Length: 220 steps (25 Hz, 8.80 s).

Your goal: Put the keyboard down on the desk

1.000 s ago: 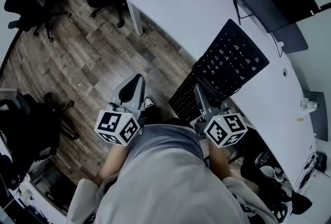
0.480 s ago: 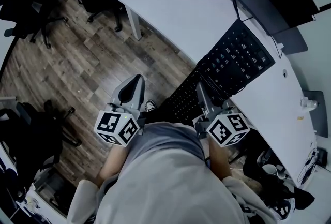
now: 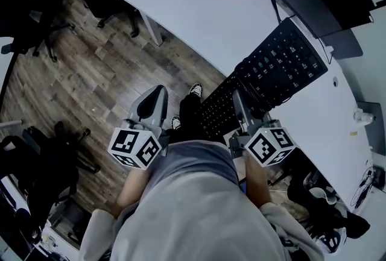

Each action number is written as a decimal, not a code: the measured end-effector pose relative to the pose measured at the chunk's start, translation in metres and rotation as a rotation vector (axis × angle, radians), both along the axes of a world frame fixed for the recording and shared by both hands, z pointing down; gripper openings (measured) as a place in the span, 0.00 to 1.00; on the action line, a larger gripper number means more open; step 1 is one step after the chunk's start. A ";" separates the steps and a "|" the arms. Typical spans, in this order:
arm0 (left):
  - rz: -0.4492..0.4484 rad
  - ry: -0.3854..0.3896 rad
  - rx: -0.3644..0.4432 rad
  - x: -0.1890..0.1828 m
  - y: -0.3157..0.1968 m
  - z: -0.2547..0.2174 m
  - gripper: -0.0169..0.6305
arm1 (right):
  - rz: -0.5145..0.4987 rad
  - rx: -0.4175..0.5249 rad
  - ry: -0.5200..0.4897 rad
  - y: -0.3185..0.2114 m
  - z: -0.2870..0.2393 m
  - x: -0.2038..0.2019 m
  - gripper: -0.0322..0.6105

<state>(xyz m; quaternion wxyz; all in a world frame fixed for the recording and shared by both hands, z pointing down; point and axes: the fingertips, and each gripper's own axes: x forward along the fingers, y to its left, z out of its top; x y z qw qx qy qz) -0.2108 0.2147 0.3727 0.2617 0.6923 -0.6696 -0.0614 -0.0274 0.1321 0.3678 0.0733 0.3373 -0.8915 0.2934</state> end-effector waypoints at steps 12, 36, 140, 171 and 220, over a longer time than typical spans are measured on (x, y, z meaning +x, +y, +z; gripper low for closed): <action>0.078 -0.009 0.000 -0.008 -0.107 -0.009 0.03 | 0.110 -0.058 -0.050 -0.094 -0.001 0.001 0.16; 0.200 -0.092 0.106 0.039 -0.277 -0.043 0.03 | 0.325 -0.160 -0.304 -0.235 0.008 0.059 0.16; 0.251 -0.017 -0.054 0.042 -0.343 0.000 0.03 | 1.019 -0.840 -0.798 -0.332 0.209 0.084 0.15; 0.263 0.021 -0.090 0.042 -0.344 0.012 0.03 | 1.043 -0.858 -0.784 -0.364 0.231 0.061 0.16; 0.282 0.086 -0.087 0.042 -0.333 0.017 0.03 | 0.996 -0.876 -0.724 -0.342 0.199 0.053 0.73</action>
